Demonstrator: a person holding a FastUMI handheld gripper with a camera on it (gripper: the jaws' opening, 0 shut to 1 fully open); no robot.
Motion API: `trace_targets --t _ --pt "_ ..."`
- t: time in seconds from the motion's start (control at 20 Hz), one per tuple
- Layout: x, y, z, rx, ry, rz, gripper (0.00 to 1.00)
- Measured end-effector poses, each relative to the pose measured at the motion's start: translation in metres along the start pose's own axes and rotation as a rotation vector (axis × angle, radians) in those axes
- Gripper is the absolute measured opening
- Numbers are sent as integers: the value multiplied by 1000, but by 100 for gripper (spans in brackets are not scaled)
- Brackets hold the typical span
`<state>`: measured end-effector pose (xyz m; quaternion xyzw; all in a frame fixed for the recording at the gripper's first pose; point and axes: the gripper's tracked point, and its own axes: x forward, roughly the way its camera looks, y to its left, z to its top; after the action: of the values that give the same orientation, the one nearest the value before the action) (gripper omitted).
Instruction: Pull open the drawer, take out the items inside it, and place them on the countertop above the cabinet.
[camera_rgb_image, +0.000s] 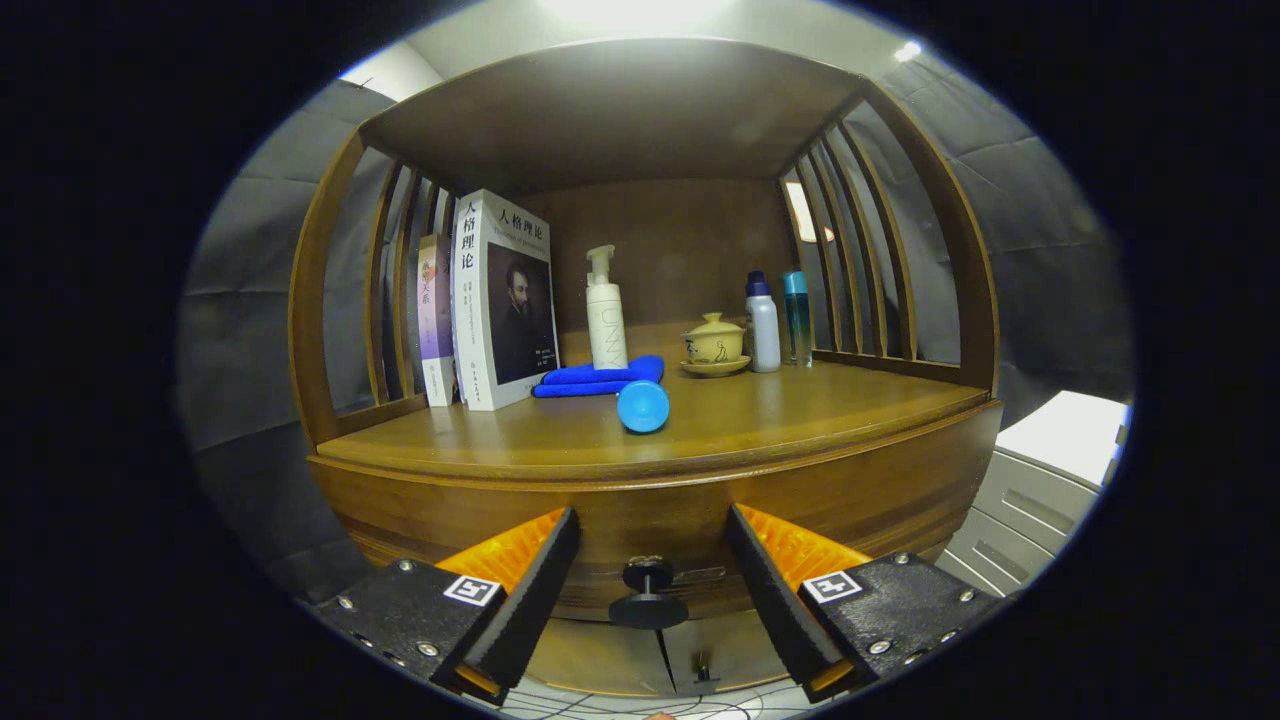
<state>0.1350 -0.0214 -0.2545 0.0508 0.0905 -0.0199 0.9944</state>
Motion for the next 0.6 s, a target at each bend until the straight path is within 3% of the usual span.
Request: trace_targets --t 0.3,0.6 --pt "-22 -18 20 -119 -42 27 94" --pt "-58 -47 52 -88 -77 -18 95"
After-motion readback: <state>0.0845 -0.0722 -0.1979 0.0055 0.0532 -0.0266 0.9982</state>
